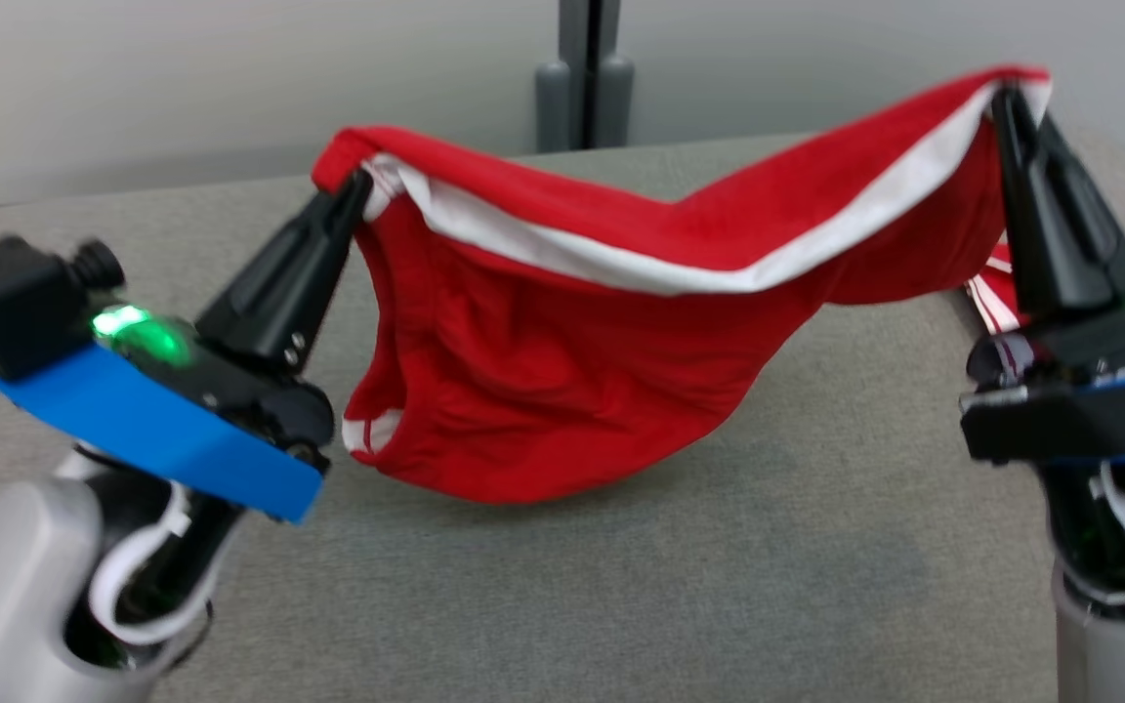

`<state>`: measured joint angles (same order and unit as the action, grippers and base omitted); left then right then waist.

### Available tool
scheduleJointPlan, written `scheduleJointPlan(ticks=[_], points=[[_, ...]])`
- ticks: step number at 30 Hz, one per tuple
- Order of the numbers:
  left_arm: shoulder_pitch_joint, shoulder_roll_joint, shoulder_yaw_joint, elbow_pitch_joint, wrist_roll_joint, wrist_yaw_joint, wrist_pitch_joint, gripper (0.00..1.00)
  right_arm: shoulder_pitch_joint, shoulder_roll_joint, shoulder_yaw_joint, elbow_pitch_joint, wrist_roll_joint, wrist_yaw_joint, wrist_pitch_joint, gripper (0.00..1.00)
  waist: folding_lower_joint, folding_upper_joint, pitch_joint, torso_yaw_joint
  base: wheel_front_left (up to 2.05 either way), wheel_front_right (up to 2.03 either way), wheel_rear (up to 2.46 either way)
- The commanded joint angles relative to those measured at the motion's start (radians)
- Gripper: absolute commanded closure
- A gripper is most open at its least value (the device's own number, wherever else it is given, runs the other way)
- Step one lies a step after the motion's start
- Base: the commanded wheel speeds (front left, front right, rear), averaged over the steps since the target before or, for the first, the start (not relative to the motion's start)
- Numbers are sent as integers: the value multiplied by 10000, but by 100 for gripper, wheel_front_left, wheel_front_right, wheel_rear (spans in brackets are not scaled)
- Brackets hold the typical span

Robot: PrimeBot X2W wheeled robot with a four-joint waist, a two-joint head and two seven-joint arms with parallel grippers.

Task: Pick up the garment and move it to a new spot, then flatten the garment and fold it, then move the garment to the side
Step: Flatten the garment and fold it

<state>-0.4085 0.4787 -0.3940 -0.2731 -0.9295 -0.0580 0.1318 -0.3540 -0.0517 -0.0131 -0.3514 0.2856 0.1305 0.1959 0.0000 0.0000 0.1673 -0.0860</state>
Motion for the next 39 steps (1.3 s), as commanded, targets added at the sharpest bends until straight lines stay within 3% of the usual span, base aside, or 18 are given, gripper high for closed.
scheduleJointPlan(ticks=[1, 9, 16, 22, 30, 34, 39], points=[[-560, 198, 239, -133, -278, 152, 450, 100, -719, -154, 129, 24, -77, 6, 260, 100, 0, 0, 277, -118, 0, 0, 0], [-2760, 235, 415, 964, -204, 364, 1324, 100, -3441, -429, 635, 2147, 362, 4, -205, 100, 0, 0, 1567, -424, 0, 0, 0], [-5509, 167, 624, 3436, 736, 162, 835, 100, -6578, -230, 784, 5284, 942, 6, -2243, 100, 0, 0, 2553, -773, 0, 0, 0], [-7288, -139, 721, 4984, 1242, -202, -215, 100, -8379, -189, 677, 7139, 408, 4, -4222, 100, 0, 0, 2870, -913, 0, 0, 0], [-6201, -555, -132, 6205, 1122, -665, -1277, 100, -7128, -334, 1368, 9197, 844, 6, -4272, 100, 0, 0, 2818, -919, 0, 0, 0], [-4715, -589, -943, 6509, 950, -734, -1725, 100, -5823, -651, 2103, 9822, 1334, 4, -3500, 100, 0, 0, 2605, -860, 0, 0, 0], [-2614, -237, -1870, 6176, 408, -733, -2007, 100, -4069, -1203, 2855, 9478, 2342, 4, -2142, 100, 0, 0, 2109, -828, 0, 0, 0]])
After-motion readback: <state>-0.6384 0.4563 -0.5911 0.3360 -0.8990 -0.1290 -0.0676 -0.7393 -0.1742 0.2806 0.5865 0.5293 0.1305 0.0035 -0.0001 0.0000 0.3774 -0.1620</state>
